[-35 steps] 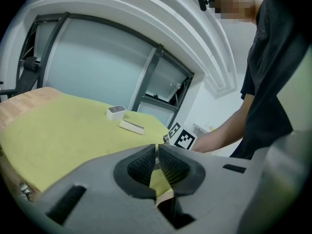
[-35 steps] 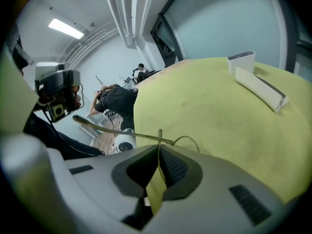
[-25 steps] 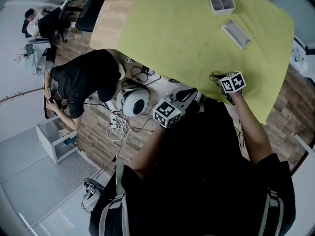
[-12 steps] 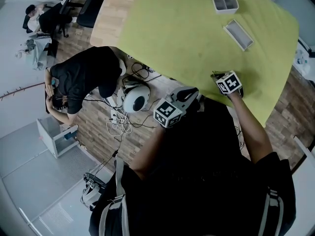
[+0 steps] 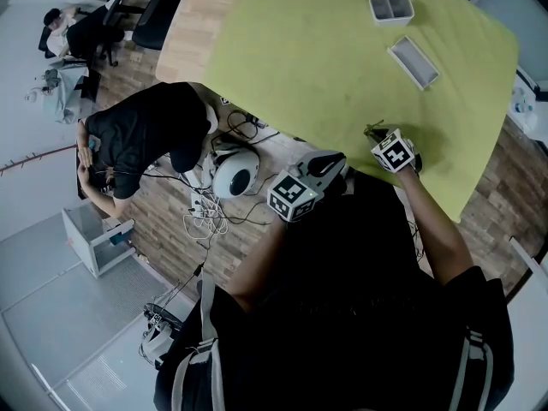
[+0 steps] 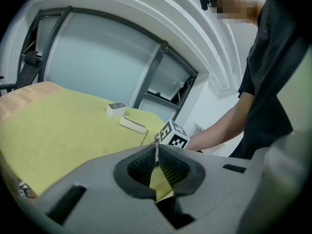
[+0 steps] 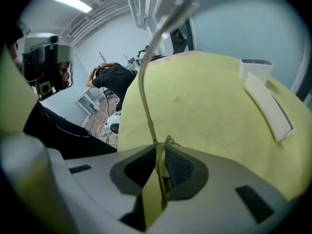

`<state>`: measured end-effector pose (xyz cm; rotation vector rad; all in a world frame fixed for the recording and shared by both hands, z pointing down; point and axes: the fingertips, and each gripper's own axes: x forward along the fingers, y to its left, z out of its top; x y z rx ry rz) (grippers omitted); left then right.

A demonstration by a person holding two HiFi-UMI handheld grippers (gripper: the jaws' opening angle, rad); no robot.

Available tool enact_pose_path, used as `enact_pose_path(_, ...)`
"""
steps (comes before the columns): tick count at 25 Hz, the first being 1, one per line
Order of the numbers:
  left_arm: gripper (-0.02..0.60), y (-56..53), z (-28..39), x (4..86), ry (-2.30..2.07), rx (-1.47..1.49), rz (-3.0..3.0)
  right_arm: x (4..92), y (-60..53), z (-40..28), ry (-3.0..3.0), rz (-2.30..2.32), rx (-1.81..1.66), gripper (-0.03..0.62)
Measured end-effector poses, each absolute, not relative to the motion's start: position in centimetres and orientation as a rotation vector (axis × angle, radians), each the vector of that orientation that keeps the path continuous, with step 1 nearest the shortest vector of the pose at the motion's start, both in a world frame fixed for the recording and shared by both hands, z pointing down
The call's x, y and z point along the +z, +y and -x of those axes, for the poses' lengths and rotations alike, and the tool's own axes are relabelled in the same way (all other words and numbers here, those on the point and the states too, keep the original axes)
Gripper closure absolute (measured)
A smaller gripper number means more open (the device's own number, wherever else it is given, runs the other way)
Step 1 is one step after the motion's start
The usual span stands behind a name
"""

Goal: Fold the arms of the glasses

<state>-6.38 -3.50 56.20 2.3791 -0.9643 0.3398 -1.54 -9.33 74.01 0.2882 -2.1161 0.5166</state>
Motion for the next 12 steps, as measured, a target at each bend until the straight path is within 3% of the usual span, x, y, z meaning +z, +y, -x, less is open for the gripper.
enact_pose_path(4, 0.549, -3.5, 6.7, 56.2, -0.960, 0.310, -2.377, 72.8, -9.5, 1.2, -2.174, -0.348, 0.548, 0.536)
enact_pose_path(7, 0.549, -3.9, 6.5, 56.0, -0.947, 0.277, -2.390, 71.9, -9.4, 0.7, -2.199, -0.374, 0.575, 0.482)
enact_pose_path(12, 0.549, -4.8, 6.7, 55.6, -0.943, 0.274, -2.408, 69.2, -9.4, -0.3, -2.259, -0.449, 0.576, 0.482)
